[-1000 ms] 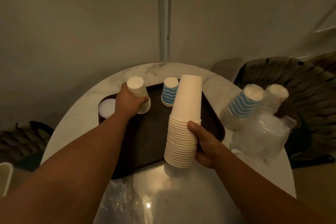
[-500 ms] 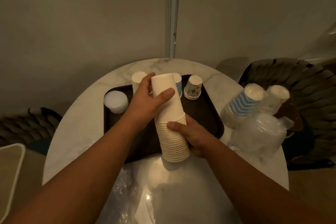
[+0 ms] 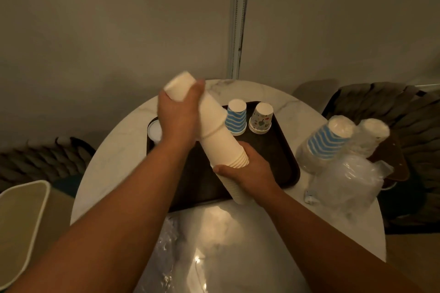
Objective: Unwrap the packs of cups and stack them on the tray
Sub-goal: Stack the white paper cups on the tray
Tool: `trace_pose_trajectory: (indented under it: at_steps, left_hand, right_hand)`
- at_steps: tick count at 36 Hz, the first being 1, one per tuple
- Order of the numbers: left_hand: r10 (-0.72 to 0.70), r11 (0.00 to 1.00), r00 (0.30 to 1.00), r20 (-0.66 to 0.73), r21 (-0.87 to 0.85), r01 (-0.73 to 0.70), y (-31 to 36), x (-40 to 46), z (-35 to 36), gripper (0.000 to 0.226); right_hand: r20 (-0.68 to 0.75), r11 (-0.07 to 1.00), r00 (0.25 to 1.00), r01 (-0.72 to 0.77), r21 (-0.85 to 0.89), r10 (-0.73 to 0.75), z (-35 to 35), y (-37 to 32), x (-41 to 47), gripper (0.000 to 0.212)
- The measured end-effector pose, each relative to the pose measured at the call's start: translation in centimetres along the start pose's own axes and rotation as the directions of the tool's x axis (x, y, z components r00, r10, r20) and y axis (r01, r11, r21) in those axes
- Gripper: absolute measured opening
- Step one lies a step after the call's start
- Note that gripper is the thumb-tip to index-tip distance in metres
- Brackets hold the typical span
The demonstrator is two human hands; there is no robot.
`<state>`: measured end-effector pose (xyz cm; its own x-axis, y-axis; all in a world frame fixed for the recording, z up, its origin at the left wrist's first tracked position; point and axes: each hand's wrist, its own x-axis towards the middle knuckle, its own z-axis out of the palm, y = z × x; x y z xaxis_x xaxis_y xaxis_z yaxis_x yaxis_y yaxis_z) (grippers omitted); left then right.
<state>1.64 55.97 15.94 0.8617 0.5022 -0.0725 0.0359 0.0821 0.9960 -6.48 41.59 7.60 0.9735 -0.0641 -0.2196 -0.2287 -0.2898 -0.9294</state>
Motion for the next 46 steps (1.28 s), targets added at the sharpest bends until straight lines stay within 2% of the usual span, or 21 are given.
trace_pose_trajectory:
  at_steps: [1, 4, 6, 9, 12, 19, 25, 30, 32, 35, 37, 39, 42, 44, 46]
  left_hand:
    - [0.060, 0.998, 0.998, 0.006, -0.016, -0.060, 0.8, 1.1, -0.2, 0.044]
    - [0.273, 0.954, 0.958, 0.082, 0.103, -0.281, 2.9, 4.1, -0.6, 0.046]
    - [0.328, 0.924, 0.934, 0.141, 0.155, -0.348, 2.8, 5.8, -0.5, 0.058]
    - [0.318, 0.902, 0.927, 0.201, 0.235, -0.361, 1.2, 7.2, 0.3, 0.068]
    - [0.282, 0.887, 0.927, 0.248, 0.301, -0.350, -0.9, 7.5, 0.9, 0.067]
    - [0.170, 0.877, 0.944, 0.282, 0.393, -0.276, -5.2, 8.4, 1.1, 0.081]
    - [0.129, 0.783, 0.936, 0.328, 0.546, -0.299, -6.8, 8.4, 0.9, 0.061]
    - [0.115, 0.754, 0.939, 0.324, 0.587, -0.295, -6.2, 7.9, 1.0, 0.067]
    - [0.194, 0.781, 0.944, 0.267, 0.540, -0.314, -5.2, 6.8, 1.1, 0.064]
    - [0.327, 0.866, 0.921, 0.212, 0.323, -0.382, -3.4, 3.7, 1.0, 0.049]
    - [0.210, 0.933, 0.929, 0.304, 0.222, -0.284, -3.0, 1.3, 0.9, 0.051]
    - [0.009, 0.968, 0.903, 0.429, 0.223, -0.116, -3.7, -0.6, 0.8, 0.067]
    - [-0.105, 0.982, 0.879, 0.465, 0.188, 0.017, -4.6, -2.5, 0.4, 0.076]
    - [-0.118, 0.988, 0.889, 0.442, 0.146, 0.059, -4.5, -2.9, 0.3, 0.063]
    - [-0.107, 0.987, 0.905, 0.411, 0.154, 0.047, -4.2, -3.1, 0.2, 0.039]
  right_hand:
    - [-0.009, 1.000, 1.000, -0.018, 0.018, 0.018, -0.2, 0.3, 0.0, 0.064]
    - [-0.032, 0.996, 0.998, -0.053, 0.065, 0.055, -0.8, 0.7, 0.3, 0.065]
    - [-0.044, 0.994, 0.997, -0.063, 0.085, 0.067, -1.1, 0.8, 0.6, 0.065]
    - [-0.044, 0.994, 0.996, -0.076, 0.078, 0.080, -1.4, 0.9, 0.9, 0.064]
    - [-0.042, 0.993, 0.995, -0.087, 0.083, 0.091, -1.6, 1.2, 1.2, 0.064]
    - [-0.044, 0.991, 0.994, -0.096, 0.089, 0.100, -2.0, 2.0, 1.5, 0.068]
    - [-0.037, 0.989, 0.993, -0.106, 0.104, 0.110, -2.1, 2.4, 1.5, 0.068]
    - [-0.012, 0.982, 0.992, -0.124, 0.144, 0.127, -1.9, 2.1, 1.3, 0.058]
    - [0.011, 0.977, 0.991, -0.133, 0.166, 0.133, -1.9, 1.7, 1.1, 0.057]
    - [0.091, 0.952, 0.981, -0.188, 0.243, 0.170, -2.1, 0.7, 0.8, 0.045]
    - [0.154, 0.923, 0.968, -0.239, 0.302, 0.200, -2.1, 0.1, 0.7, 0.041]
    - [0.217, 0.897, 0.957, -0.261, 0.358, 0.192, -2.0, -0.3, 0.8, 0.053]
    - [0.255, 0.921, 0.958, -0.214, 0.324, 0.133, -1.5, -0.6, 0.8, 0.065]
    - [0.223, 0.956, 0.970, -0.153, 0.252, 0.096, -1.0, -0.6, 0.9, 0.071]
    - [0.182, 0.972, 0.980, -0.121, 0.199, 0.084, -0.5, -0.5, 1.0, 0.076]
